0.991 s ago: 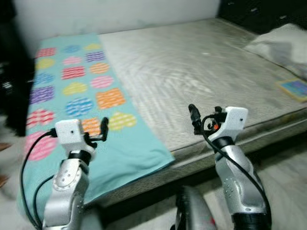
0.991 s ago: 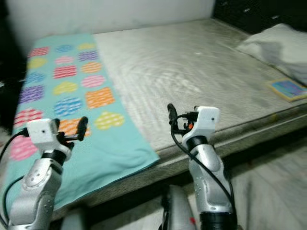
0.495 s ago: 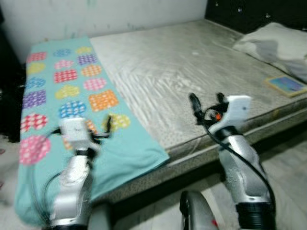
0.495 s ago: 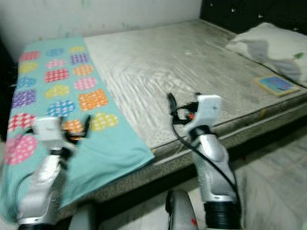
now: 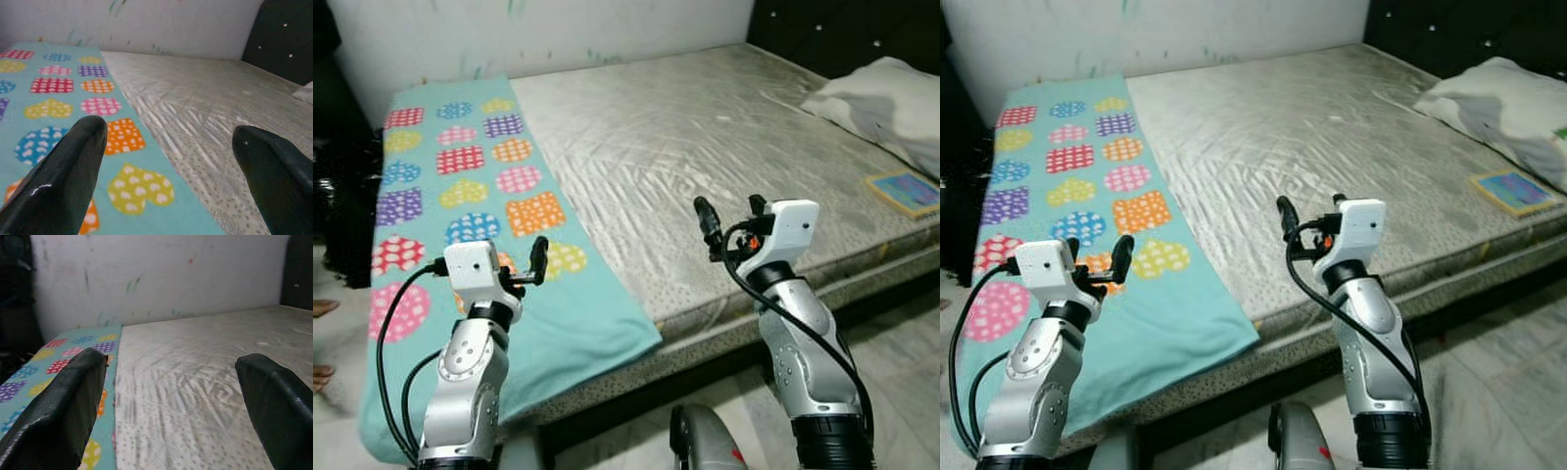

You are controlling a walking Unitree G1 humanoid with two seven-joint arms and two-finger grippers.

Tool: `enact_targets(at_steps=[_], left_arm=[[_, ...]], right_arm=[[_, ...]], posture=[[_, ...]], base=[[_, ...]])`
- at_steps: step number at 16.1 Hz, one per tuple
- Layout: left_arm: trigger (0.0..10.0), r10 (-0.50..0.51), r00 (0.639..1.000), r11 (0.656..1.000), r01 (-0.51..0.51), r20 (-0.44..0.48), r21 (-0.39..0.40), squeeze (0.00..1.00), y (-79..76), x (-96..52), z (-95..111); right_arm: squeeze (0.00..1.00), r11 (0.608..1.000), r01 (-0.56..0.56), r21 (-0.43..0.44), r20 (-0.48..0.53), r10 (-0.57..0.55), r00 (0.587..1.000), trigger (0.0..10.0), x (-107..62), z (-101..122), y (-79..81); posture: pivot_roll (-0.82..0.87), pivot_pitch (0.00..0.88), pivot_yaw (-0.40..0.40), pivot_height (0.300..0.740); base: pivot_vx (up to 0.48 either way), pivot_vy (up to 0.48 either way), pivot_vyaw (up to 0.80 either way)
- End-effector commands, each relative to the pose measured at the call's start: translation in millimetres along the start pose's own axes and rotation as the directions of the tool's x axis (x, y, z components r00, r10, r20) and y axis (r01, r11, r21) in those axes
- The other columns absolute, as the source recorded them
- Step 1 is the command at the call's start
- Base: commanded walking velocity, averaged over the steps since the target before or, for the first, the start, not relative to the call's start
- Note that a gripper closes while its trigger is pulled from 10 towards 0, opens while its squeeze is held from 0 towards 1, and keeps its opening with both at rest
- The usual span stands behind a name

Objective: Clean up the room

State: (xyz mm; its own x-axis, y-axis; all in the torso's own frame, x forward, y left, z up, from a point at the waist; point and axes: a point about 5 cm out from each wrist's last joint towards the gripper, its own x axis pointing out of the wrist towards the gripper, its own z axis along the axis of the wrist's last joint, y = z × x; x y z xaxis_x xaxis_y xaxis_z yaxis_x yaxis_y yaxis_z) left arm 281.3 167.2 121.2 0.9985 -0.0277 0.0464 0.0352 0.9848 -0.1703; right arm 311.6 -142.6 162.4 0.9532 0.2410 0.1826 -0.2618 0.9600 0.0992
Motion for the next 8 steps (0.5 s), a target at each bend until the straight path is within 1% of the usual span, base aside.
enact_targets(at_steps=[1,2,5,8], left_arm=[[10.0,0.001,1.0,1.0,-0.001,-0.004,0.015,0.0,1.4,-0.7,-0.7],[10.0,0.001,1.0,1.0,-0.001,-0.004,0.014,0.0,1.4,-0.7,-0.8],[10.0,-0.001,1.0,1.0,0.001,-0.005,0.015,0.0,1.2,-0.9,-1.6],[10.0,-0.001,1.0,1.0,0.001,-0.01,0.014,0.0,1.4,-1.1,-2.8]], right_arm=[[0.0,1.0,-0.009,-0.008,0.01,0.009,1.0,10.0,0.4,1.6,1.7],[0.0,1.0,-0.009,-0.008,0.011,0.009,1.0,10.0,0.4,1.6,1.7],[0.0,1.0,-0.009,-0.011,0.011,0.009,1.0,10.0,0.6,1.5,1.2],[0.0,1.0,-0.011,-0.014,0.009,0.011,1.0,10.0,1.0,0.3,1.4]], posture=[[-0.09,0.0,0.016,0.691],[-0.09,0.0,0.016,0.696],[-0.09,0.0,0.017,0.736],[-0.08,0.0,0.015,0.74]], base=[[0.0,0.0,0.0],[0.0,0.0,0.0],[0.0,0.0,0.0],[0.0,0.0,0.0]])
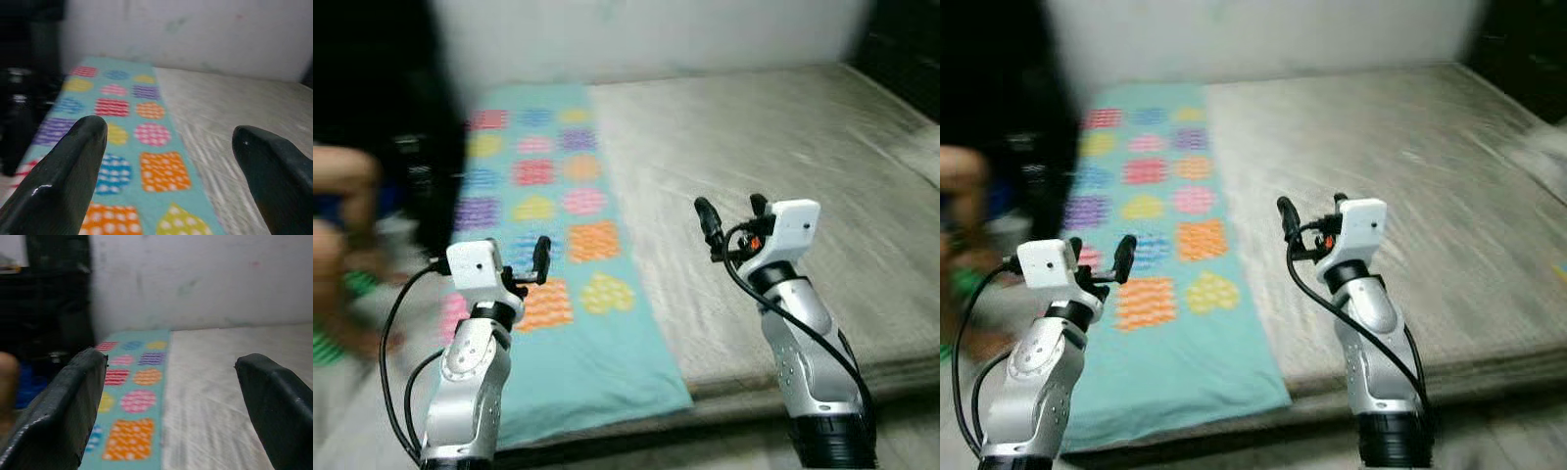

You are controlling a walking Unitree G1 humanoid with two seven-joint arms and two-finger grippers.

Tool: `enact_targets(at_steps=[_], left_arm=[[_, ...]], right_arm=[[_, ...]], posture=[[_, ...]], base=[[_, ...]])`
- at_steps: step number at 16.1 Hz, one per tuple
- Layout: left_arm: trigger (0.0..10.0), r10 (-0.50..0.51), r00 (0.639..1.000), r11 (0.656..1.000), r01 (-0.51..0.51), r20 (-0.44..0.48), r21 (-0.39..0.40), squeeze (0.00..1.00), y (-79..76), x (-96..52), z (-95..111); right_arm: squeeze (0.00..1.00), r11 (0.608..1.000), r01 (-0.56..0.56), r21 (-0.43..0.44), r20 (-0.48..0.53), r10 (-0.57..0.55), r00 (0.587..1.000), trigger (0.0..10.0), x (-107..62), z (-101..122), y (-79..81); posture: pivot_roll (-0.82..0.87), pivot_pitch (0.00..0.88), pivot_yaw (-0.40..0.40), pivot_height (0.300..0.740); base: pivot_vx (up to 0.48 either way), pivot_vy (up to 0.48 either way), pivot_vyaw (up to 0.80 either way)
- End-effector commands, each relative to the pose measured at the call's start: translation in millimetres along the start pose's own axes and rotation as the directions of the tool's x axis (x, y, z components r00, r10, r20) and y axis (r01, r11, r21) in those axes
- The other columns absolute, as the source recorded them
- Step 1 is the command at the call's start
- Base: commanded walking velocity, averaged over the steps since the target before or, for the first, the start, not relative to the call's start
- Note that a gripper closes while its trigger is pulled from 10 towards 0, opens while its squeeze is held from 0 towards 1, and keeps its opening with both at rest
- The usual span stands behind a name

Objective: Clean up the room

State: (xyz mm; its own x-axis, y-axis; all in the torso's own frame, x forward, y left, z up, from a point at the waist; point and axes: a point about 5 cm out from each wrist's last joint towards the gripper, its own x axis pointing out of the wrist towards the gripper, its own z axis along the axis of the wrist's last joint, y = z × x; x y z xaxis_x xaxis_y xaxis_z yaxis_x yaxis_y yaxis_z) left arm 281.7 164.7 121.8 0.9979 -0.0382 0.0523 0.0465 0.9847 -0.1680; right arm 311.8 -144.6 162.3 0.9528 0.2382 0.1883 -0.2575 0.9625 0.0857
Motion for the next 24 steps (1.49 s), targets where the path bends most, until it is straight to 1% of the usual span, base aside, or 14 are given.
enact_targets(at_steps=[1,4,6,7,8,9,11,13,14,15,18,19,21,24], left_arm=[[10.0,0.017,0.999,1.0,-0.016,-0.035,0.016,0.0,6.3,0.3,-6.3],[10.0,0.064,0.996,0.997,-0.06,-0.068,0.056,0.0,16.3,7.1,-11.3],[10.0,0.091,0.992,0.994,-0.085,-0.084,0.072,0.0,21.4,8.9,-15.1],[10.0,0.116,0.988,0.991,-0.109,-0.104,0.072,0.0,28.1,10.1,-19.8],[10.0,0.123,0.986,0.991,-0.115,-0.115,0.071,0.0,30.4,10.9,-22.1],[10.0,0.137,0.983,0.989,-0.129,-0.125,0.069,0.0,34.7,13.2,-24.7],[10.0,0.136,0.983,0.987,-0.125,-0.119,0.102,0.0,38.7,16.3,-26.7],[10.0,0.145,0.973,0.984,-0.122,-0.178,0.131,0.0,44.6,14.1,-43.3],[10.0,0.146,0.972,0.983,-0.121,-0.187,0.137,0.0,45.9,13.1,-46.3],[10.0,0.141,0.965,0.982,-0.107,-0.222,0.155,0.0,49.6,8.9,-57.0],[10.0,0.147,0.959,0.981,-0.11,-0.244,0.159,0.0,53.2,0.2,-67.3],[10.0,0.146,0.958,0.982,-0.109,-0.247,0.157,0.0,52.8,-1.1,-69.0],[10.0,0.136,0.959,0.984,-0.102,-0.247,0.147,0.0,50.3,-1.1,-71.1],[10.0,0.125,0.962,0.985,-0.091,-0.242,0.149,0.0,47.7,0.3,-70.5]], right_arm=[[0.0,1.0,-0.012,0.001,-0.002,0.012,1.0,10.0,2.8,-2.7,3.3],[0.0,1.0,-0.011,0.002,-0.025,0.011,1.0,10.0,5.7,-12.5,2.4],[0.0,1.0,-0.009,0.005,-0.042,0.01,0.999,10.0,6.9,-18.9,2.0],[0.0,1.0,-0.007,0.012,-0.069,0.007,0.998,10.0,7.4,-28.7,2.3],[0.0,1.0,-0.007,0.014,-0.081,0.008,0.997,10.0,7.8,-33.6,2.8],[0.0,1.0,0.014,0.001,-0.113,-0.013,0.994,10.0,7.6,-44.4,2.1],[0.0,1.0,0.019,0.001,-0.149,-0.019,0.989,10.0,7.9,-56.3,3.6],[0.0,0.999,0.031,0.023,-0.198,-0.026,0.98,10.0,6.5,-75.0,5.6],[0.0,0.999,0.029,0.018,-0.208,-0.025,0.978,10.0,5.9,-79.0,6.7],[0.0,1.0,0.029,0.006,-0.24,-0.027,0.97,10.0,3.6,-90.1,10.7],[0.0,1.0,0.005,0.005,-0.262,-0.004,0.965,10.0,0.6,-98.7,15.5],[0.0,1.0,0.001,0.004,-0.265,0.0,0.964,10.0,0.0,-100.2,15.8],[0.0,0.999,0.038,0.015,-0.284,-0.033,0.958,10.0,-1.9,-106.4,12.5],[0.0,0.999,0.049,0.018,-0.291,-0.041,0.956,10.0,-4.2,-108.3,11.8]], posture=[[-0.08,0.0,0.017,0.74],[-0.07,0.0,0.014,0.74],[-0.06,0.0,0.012,0.74],[-0.06,0.0,0.011,0.74],[-0.06,0.0,0.012,0.74],[-0.06,0.0,0.014,0.74],[-0.06,0.0,0.022,0.74],[-0.07,0.0,0.034,0.74],[-0.06,0.0,0.033,0.74],[-0.05,0.0,0.021,0.74],[-0.05,0.0,0.006,0.74],[-0.05,0.0,0.003,0.74],[-0.05,0.0,-0.009,0.74],[-0.05,0.0,-0.015,0.74]], base=[[0.0,0.0,0.0],[0.0,0.0,0.0],[0.0,0.0,0.0],[0.0,0.0,0.0],[0.0,0.0,0.0],[0.0,0.0,0.0],[0.0,0.0,0.0],[0.0,0.0,0.0],[0.0,0.0,0.0],[0.0,0.0,0.54],[0.0,0.0,0.79],[0.0,0.0,0.0],[0.0,0.0,0.0],[0.0,0.0,0.0]])
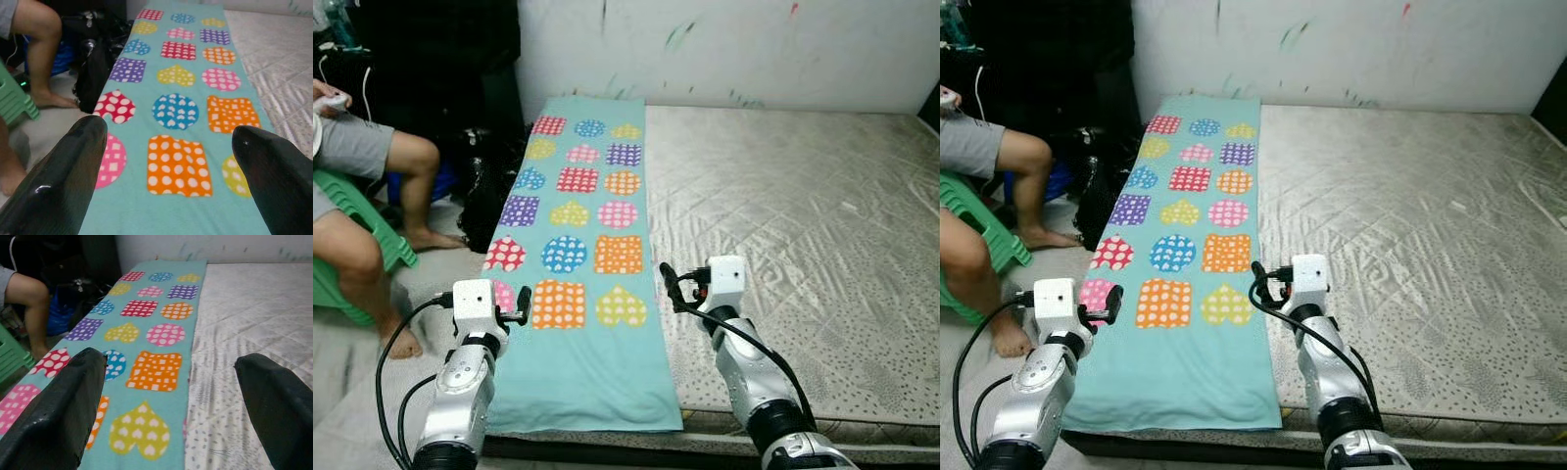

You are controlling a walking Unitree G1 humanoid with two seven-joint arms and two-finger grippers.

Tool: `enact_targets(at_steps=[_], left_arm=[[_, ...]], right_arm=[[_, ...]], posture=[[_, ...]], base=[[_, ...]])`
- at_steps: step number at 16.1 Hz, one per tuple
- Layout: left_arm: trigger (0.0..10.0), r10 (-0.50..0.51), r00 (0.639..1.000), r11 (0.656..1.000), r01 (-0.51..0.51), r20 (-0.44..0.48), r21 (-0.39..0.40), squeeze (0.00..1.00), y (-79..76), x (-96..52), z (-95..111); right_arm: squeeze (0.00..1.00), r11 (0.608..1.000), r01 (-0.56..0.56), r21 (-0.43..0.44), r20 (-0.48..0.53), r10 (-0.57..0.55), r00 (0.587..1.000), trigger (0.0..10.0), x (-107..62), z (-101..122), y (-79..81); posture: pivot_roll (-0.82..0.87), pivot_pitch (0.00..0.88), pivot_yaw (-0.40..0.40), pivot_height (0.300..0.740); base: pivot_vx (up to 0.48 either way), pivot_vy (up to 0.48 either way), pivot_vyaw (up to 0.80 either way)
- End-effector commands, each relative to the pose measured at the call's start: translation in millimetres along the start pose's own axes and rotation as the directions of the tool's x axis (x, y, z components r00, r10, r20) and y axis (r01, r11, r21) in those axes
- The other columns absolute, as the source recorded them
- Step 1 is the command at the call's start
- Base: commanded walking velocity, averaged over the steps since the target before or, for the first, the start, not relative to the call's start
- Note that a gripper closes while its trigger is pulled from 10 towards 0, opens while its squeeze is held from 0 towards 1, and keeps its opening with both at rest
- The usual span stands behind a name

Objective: Clean up the room

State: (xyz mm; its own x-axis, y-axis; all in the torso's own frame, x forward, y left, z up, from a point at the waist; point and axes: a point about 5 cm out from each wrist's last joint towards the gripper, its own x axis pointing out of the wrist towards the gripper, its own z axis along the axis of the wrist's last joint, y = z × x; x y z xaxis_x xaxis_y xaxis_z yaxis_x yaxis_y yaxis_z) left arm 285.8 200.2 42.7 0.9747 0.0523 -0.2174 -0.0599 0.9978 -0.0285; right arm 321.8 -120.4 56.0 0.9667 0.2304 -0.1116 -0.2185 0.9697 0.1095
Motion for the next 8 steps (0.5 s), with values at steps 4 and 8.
enact_targets(at_steps=[4,8], left_arm=[[10.0,0.016,1.0,1.0,-0.016,0.004,-0.013,0.0,-2.2,-1.4,-1.0],[10.0,0.002,1.0,1.0,-0.001,0.03,-0.026,0.0,-5.5,-4.3,1.8]], right_arm=[[0.0,1.0,0.014,0.003,0.009,-0.015,1.0,10.0,-2.7,-0.3,-5.2],[0.0,1.0,0.006,-0.008,0.017,-0.006,1.0,10.0,-3.8,-0.2,-6.3]], posture=[[-0.06,0.0,-0.025,0.74],[-0.07,0.0,-0.033,0.74]], base=[[0.0,0.0,0.0],[0.0,0.0,0.0]])
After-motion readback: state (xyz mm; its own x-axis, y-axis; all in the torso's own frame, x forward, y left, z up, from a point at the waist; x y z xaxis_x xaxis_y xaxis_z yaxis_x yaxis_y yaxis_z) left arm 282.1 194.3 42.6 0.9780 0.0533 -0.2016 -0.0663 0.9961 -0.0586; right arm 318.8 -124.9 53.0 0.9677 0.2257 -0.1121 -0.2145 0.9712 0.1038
